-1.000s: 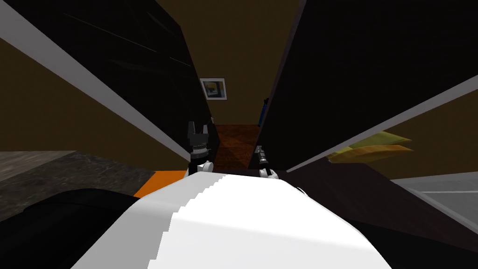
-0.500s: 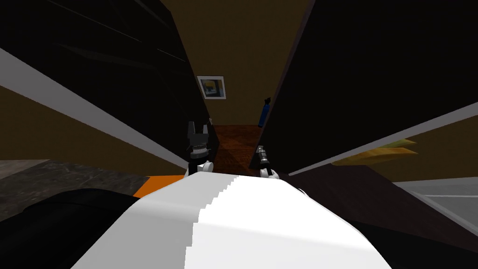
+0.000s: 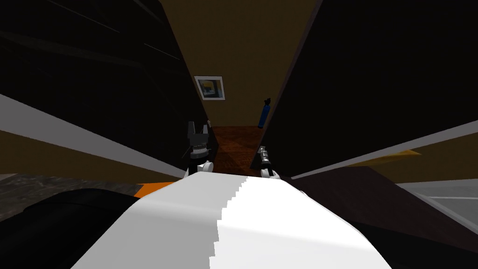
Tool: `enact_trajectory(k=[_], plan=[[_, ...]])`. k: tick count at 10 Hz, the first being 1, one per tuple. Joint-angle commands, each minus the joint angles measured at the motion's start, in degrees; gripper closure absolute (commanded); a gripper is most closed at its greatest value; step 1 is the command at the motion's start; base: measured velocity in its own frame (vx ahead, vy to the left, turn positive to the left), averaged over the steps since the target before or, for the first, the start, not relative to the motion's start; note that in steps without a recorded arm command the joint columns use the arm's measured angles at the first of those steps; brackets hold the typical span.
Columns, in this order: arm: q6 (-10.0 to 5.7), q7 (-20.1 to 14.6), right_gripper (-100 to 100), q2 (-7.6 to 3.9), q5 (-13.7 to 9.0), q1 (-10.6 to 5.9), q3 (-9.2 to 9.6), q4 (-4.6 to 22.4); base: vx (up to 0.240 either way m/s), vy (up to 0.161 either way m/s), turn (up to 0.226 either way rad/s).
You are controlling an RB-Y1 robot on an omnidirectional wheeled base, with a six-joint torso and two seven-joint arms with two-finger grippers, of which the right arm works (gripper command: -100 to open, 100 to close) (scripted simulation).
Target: Push the door open
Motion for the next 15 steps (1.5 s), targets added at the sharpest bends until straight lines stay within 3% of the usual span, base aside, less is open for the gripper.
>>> enact_trajectory(k=[1,3,4,5,7,8,9,15], plan=[[-0.99,0.1,100,-0.78,-0.5,-1.06,-0.91,1.7,0.107,0.041,-0.021],[-0.99,0.1,100,-0.78,-0.5,-1.06,-0.91,1.7,0.023,-0.007,0.01],[-0.93,0.5,100,-1.05,-1.2,-1.02,-2.16,1.9,0.097,0.048,-0.041],[-0.93,0.5,100,-1.05,-1.2,-1.02,-2.16,1.9,0.15,0.064,-0.043],[-0.93,0.5,100,-1.05,-1.2,-1.02,-2.16,4.9,0.068,0.016,-0.025],[-0.93,0.5,100,-1.05,-1.2,-1.02,-2.16,4.9,0.003,-0.002,0.021],[-0.87,1.0,100,-1.33,-2.0,-0.97,-3.45,2.0,0.113,0.061,-0.094],[-0.71,2.2,100,-2.01,-3.8,-0.85,-6.67,2.3,0.182,0.074,-0.06]])
